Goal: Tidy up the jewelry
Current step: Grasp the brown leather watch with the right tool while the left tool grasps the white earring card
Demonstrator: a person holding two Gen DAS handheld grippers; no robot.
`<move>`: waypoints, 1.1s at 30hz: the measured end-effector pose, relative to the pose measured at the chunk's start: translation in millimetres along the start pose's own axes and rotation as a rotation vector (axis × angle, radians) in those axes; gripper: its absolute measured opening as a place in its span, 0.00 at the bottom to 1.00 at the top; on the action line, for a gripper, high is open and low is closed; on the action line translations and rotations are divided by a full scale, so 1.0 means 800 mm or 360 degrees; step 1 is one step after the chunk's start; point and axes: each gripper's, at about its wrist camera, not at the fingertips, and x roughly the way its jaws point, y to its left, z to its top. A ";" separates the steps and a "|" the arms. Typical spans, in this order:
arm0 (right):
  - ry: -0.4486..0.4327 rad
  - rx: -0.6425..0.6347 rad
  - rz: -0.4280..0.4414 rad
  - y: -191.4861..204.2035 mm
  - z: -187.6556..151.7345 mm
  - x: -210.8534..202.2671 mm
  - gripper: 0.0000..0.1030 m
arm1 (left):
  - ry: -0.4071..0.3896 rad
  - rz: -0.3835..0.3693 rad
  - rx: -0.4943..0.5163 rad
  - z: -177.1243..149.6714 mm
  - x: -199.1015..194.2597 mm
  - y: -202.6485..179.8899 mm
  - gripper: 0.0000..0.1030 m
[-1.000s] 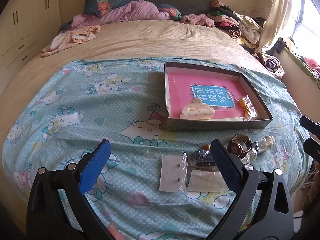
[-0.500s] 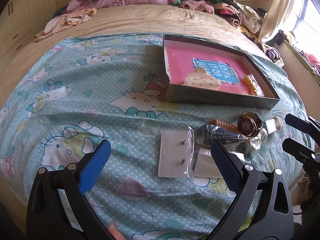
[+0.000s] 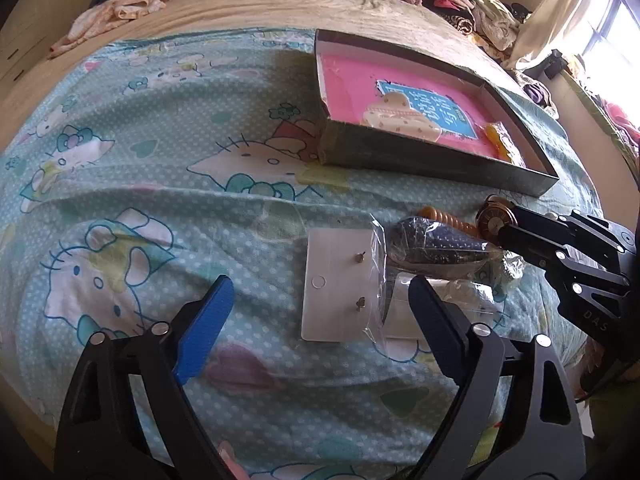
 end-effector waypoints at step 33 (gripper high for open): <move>-0.0324 0.0156 0.0040 -0.038 -0.002 -0.081 0.14 | -0.0210 -0.0038 0.0107 0.037 -0.052 -0.033 0.27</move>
